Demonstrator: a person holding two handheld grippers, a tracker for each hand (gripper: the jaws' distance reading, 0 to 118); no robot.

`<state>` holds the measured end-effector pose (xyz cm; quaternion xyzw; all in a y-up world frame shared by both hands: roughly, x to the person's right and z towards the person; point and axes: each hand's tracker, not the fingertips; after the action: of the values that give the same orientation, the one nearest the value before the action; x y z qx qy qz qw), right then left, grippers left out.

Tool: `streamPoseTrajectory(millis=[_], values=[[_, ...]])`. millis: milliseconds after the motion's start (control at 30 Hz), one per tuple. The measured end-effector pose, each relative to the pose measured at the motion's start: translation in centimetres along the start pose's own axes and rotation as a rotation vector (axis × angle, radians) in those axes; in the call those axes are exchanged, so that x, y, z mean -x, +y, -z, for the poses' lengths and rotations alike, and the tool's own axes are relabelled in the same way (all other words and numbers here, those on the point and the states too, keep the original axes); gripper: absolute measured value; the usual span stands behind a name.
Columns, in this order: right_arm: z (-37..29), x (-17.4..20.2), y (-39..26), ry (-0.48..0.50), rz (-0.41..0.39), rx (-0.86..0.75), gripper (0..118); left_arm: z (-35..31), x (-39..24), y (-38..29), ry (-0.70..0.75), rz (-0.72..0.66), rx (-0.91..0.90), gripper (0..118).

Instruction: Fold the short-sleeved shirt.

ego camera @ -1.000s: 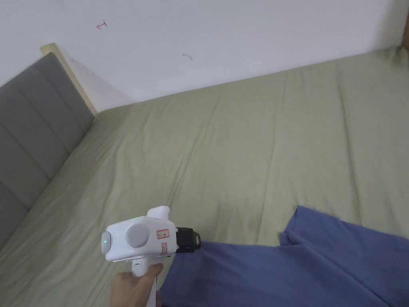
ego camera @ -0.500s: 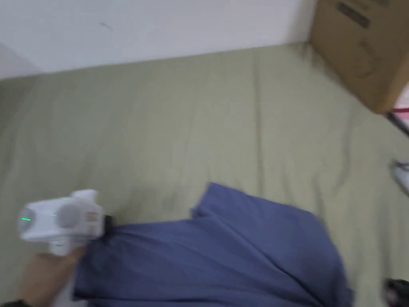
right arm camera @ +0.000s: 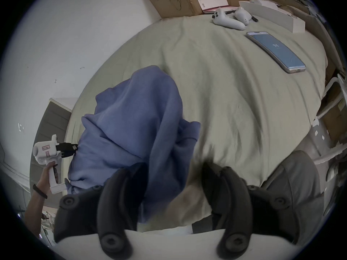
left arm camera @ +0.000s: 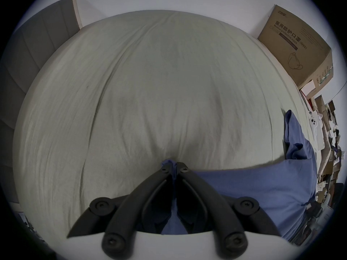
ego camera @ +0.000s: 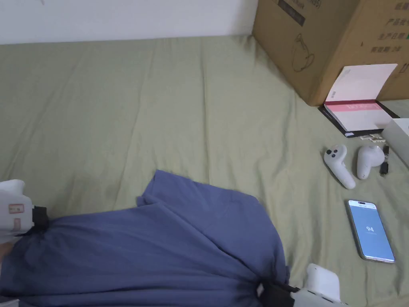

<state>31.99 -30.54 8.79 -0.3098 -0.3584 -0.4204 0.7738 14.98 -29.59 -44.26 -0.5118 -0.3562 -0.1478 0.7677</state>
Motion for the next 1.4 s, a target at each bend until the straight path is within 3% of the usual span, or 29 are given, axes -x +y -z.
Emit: streamPoseTrajectory(millis=[67,200,233,600,733,1033,1167,1400], values=[[-0.5,0.0,0.0,-0.007,0.002,0.003,22,-0.6,0.3,-0.5,-0.021,-0.029,-0.028,2],[-2.6,0.4,0.4,0.019,-0.018,-0.049,8,-6.3,1.2,-1.8,-0.095,-0.08,-0.24,2],[-3.5,0.7,0.6,0.081,-0.028,-0.055,5,-8.2,1.5,-1.8,-0.12,-0.075,-0.274,2],[-11.8,9.6,8.3,0.241,-0.293,-0.332,5,-32.6,4.1,-3.3,-0.141,-0.039,-0.719,2],[-15.0,13.4,13.2,0.301,-0.335,-0.444,5,-38.4,4.8,-2.6,-0.164,-0.06,-0.838,2],[-18.2,21.7,26.1,0.343,-0.436,-0.578,5,-43.1,3.7,3.1,-0.128,-0.063,-0.96,2],[-18.0,25.1,30.4,0.304,-0.489,-0.62,5,-42.9,3.2,7.1,-0.094,-0.046,-0.976,2],[-14.6,29.6,37.2,0.237,-0.514,-0.64,5,-39.8,2.6,14.2,-0.04,-0.054,-1.002,2]])
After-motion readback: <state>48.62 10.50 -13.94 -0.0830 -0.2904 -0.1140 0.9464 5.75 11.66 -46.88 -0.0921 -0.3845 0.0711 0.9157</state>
